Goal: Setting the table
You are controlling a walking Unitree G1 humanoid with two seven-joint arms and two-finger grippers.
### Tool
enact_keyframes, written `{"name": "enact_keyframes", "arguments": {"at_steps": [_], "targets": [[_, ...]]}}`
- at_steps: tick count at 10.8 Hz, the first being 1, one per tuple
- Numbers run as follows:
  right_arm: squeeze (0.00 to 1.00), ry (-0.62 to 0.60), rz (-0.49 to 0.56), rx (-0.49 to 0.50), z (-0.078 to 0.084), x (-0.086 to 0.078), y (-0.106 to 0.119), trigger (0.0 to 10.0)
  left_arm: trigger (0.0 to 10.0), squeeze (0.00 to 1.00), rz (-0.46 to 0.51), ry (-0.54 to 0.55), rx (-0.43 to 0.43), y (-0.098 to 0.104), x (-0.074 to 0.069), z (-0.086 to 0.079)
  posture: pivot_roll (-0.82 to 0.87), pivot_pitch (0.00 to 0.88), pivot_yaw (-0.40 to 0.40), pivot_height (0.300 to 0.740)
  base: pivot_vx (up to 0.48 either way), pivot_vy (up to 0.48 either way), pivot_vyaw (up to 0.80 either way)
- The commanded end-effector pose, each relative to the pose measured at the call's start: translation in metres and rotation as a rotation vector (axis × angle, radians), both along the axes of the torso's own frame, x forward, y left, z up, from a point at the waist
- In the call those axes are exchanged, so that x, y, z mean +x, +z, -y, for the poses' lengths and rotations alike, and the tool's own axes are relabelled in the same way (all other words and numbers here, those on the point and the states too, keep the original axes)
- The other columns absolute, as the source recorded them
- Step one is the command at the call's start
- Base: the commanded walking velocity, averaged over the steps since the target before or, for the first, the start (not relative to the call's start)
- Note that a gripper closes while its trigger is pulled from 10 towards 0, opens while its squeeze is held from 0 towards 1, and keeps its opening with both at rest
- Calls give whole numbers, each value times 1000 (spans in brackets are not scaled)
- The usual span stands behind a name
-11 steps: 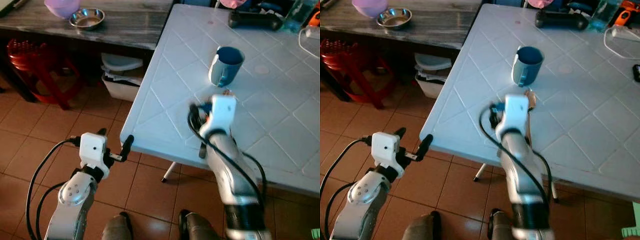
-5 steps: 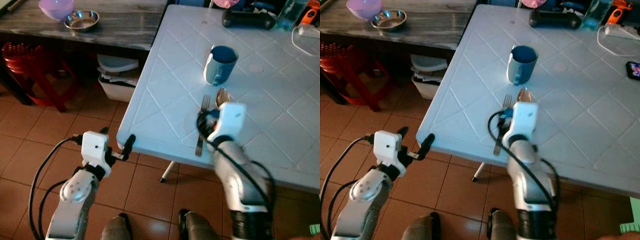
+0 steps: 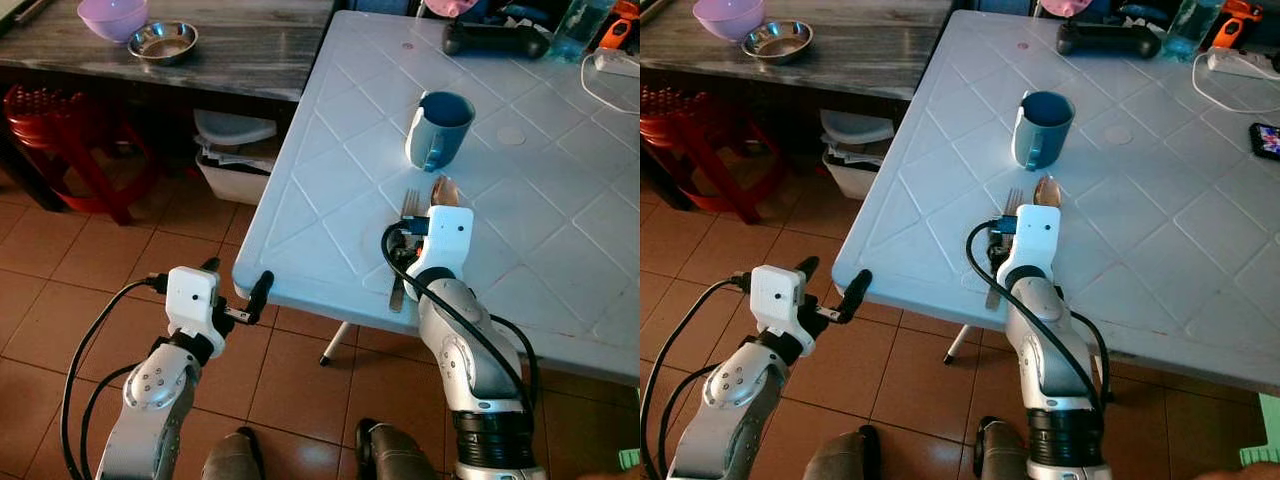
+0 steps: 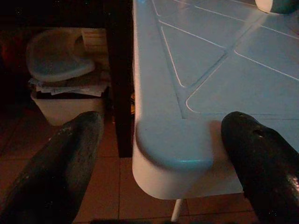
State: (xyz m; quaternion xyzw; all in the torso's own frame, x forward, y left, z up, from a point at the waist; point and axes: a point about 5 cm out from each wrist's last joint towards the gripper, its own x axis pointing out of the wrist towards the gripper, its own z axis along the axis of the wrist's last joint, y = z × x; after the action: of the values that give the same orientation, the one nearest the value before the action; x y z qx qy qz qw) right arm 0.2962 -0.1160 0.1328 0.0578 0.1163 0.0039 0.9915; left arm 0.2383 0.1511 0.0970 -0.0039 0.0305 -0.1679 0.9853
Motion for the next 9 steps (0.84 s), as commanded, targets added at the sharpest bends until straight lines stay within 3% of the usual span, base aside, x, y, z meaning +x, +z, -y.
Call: {"name": "enact_keyframes", "arguments": {"at_steps": [1, 4, 7, 9], "targets": [[0, 11, -102, 36, -7, -3, -19, 0, 10000, 0, -14, 4, 15, -4, -2, -2, 7, 195, 11, 740, 0, 0, 0], [0, 15, -170, 41, 1, 0, -37, 0, 10000, 0, -25, -18, 6, -5, -6, 0, 20, 192, 11, 740, 0, 0, 0], [0, -29, -261, 36, 19, 1, -59, 0, 10000, 0, -38, -183, -63, -2, -16, 16, 24, 183, 3, 740, 0, 0, 0], [0, -60, -279, 56, 26, 0, -65, 0, 10000, 0, -31, -156, -50, -2, -14, 15, 20, 178, -1, 740, 0, 0, 0]]}}
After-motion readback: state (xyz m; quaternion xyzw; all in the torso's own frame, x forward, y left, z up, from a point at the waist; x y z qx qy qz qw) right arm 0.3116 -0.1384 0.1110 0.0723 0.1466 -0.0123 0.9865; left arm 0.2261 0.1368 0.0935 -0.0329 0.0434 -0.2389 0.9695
